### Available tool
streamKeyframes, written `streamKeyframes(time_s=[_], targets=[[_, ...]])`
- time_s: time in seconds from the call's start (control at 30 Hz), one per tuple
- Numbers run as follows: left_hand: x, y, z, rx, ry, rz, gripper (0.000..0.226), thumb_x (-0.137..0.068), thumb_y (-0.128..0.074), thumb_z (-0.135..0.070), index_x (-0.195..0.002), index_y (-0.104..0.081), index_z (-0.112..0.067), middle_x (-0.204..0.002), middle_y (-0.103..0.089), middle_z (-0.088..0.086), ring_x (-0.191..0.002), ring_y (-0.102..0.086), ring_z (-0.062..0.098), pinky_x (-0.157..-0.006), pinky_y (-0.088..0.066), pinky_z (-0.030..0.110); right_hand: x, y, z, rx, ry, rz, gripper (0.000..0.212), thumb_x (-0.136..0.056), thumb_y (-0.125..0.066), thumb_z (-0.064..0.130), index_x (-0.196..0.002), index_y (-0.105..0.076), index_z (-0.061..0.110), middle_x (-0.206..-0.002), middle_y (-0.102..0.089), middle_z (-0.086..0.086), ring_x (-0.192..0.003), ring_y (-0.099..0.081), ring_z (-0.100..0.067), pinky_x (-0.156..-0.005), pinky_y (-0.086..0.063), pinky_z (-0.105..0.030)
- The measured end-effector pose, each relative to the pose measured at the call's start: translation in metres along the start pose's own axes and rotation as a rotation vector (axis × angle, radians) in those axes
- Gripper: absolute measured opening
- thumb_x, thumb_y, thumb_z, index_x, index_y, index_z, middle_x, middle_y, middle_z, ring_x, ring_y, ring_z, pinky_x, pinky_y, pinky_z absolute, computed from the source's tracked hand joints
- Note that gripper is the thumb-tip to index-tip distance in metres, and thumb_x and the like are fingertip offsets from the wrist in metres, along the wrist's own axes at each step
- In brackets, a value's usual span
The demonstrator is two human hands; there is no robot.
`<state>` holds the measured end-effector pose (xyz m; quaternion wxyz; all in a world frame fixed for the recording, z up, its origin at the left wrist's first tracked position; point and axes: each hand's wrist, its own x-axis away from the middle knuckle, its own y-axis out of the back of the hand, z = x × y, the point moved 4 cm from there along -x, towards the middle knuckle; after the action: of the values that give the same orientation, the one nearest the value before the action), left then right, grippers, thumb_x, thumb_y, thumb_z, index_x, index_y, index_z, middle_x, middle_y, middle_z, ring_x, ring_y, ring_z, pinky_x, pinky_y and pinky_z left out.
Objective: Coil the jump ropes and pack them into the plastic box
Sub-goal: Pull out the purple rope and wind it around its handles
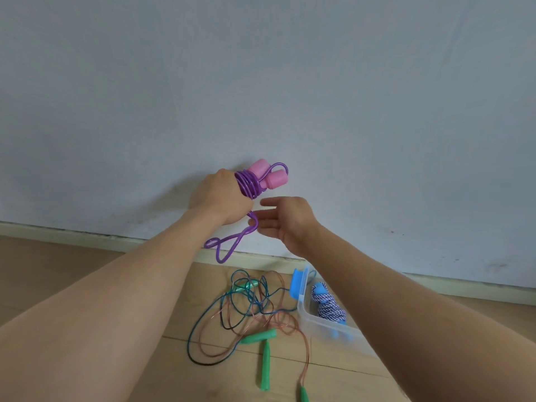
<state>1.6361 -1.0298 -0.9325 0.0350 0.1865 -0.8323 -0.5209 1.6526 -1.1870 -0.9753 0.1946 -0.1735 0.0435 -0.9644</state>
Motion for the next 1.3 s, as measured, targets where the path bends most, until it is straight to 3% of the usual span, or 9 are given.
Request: streamKeyframes(time_s=[0.13,0.23,0.37,0.53,0.73,0.9,1.03,1.13,1.3], targets=[[0.002,0.005,0.002,0.013,0.04,-0.077,0.012,-0.071,-0.067,-0.021,-0.083,-0.064,-0.018,-0.07,-0.061,0.001,-0.061,-0.058,0.025,-0.059,-0.044,0.03,0.008,-0.014,0.007,-0.209,-0.056,0.232,0.032,-0.101,-0.044,0.002,-0.131,-0.049,-0.004,-0.113,-0.07,-0.034,-0.1,-0.075,-0.046,-0.09,-0.063,-0.05],[0.004,0.008,0.001,-0.001,0.056,-0.098,0.017,-0.07,-0.063,-0.023,-0.085,-0.065,-0.017,-0.075,-0.064,0.004,-0.068,-0.06,0.032,-0.061,-0.046,0.031,0.006,-0.02,0.005,-0.187,-0.064,0.258,0.046,-0.097,-0.048,-0.016,-0.142,-0.044,-0.007,-0.113,-0.068,-0.035,-0.075,-0.074,-0.031,-0.068,-0.063,-0.035],[0.009,0.013,0.0,-0.041,0.052,-0.094,0.015,-0.072,-0.065,-0.021,-0.087,-0.064,-0.019,-0.073,-0.059,0.002,-0.071,-0.06,0.034,-0.063,-0.047,0.032,0.007,-0.008,0.003,0.143,-0.142,0.29,0.025,-0.109,-0.05,0.006,-0.131,-0.058,0.0,-0.084,-0.062,-0.011,-0.048,-0.034,-0.008,-0.041,-0.029,-0.018],[0.009,0.007,0.002,-0.038,0.048,-0.017,0.008,-0.073,-0.064,-0.02,-0.077,-0.057,-0.02,-0.073,-0.062,0.002,-0.064,-0.06,0.027,-0.058,-0.045,0.03,0.012,-0.007,-0.003,0.79,-0.039,0.374,0.033,-0.109,-0.045,0.047,-0.125,-0.055,0.02,-0.065,-0.036,-0.002,-0.049,-0.029,-0.015,-0.044,-0.028,-0.025],[0.004,-0.01,0.011,0.128,0.082,0.242,0.017,-0.079,-0.064,-0.006,-0.067,-0.054,-0.011,-0.066,-0.061,0.009,-0.058,-0.053,0.027,-0.054,-0.039,0.026,0.005,-0.007,0.008,1.179,0.294,0.268,0.024,-0.102,-0.051,0.011,-0.107,-0.074,0.011,-0.092,-0.077,-0.004,-0.064,-0.062,-0.005,-0.067,-0.05,-0.025],[0.004,-0.011,0.027,0.609,0.283,0.344,0.013,-0.086,-0.065,0.011,-0.091,-0.064,-0.001,-0.077,-0.069,0.022,-0.052,-0.053,0.021,-0.049,-0.05,0.029,0.013,-0.002,0.006,1.44,0.291,0.319,0.029,-0.101,-0.052,0.033,-0.122,-0.072,0.029,-0.091,-0.068,-0.001,-0.092,-0.064,-0.025,-0.081,-0.05,-0.035],[0.009,-0.006,0.035,0.742,0.352,0.378,0.014,-0.089,-0.054,0.016,-0.096,-0.06,0.004,-0.069,-0.062,0.021,-0.059,-0.063,0.029,-0.063,-0.064,0.038,0.03,-0.006,-0.007,1.815,0.442,0.353,0.03,-0.108,-0.036,0.039,-0.114,-0.061,0.025,-0.075,-0.045,0.005,-0.082,-0.054,-0.027,-0.072,-0.038,-0.036],[0.013,-0.006,0.038,0.8,0.41,0.416,0.025,-0.089,-0.043,0.016,-0.105,-0.055,0.001,-0.074,-0.06,0.019,-0.067,-0.065,0.031,-0.065,-0.066,0.044,0.042,-0.021,-0.007,1.834,0.615,0.322,0.036,-0.101,-0.043,0.031,-0.072,-0.045,0.011,-0.068,-0.037,-0.001,-0.06,-0.043,-0.022,-0.06,-0.03,-0.032],[0.015,-0.003,0.039,0.787,0.403,0.425,0.033,-0.089,-0.037,0.017,-0.109,-0.054,-0.003,-0.092,-0.059,0.02,-0.071,-0.064,0.03,-0.065,-0.065,0.048,0.056,-0.038,0.007,1.833,1.012,0.29,0.041,-0.089,-0.047,0.039,-0.06,-0.041,0.012,-0.05,-0.027,-0.001,-0.042,-0.028,-0.026,-0.052,-0.027,-0.027]])
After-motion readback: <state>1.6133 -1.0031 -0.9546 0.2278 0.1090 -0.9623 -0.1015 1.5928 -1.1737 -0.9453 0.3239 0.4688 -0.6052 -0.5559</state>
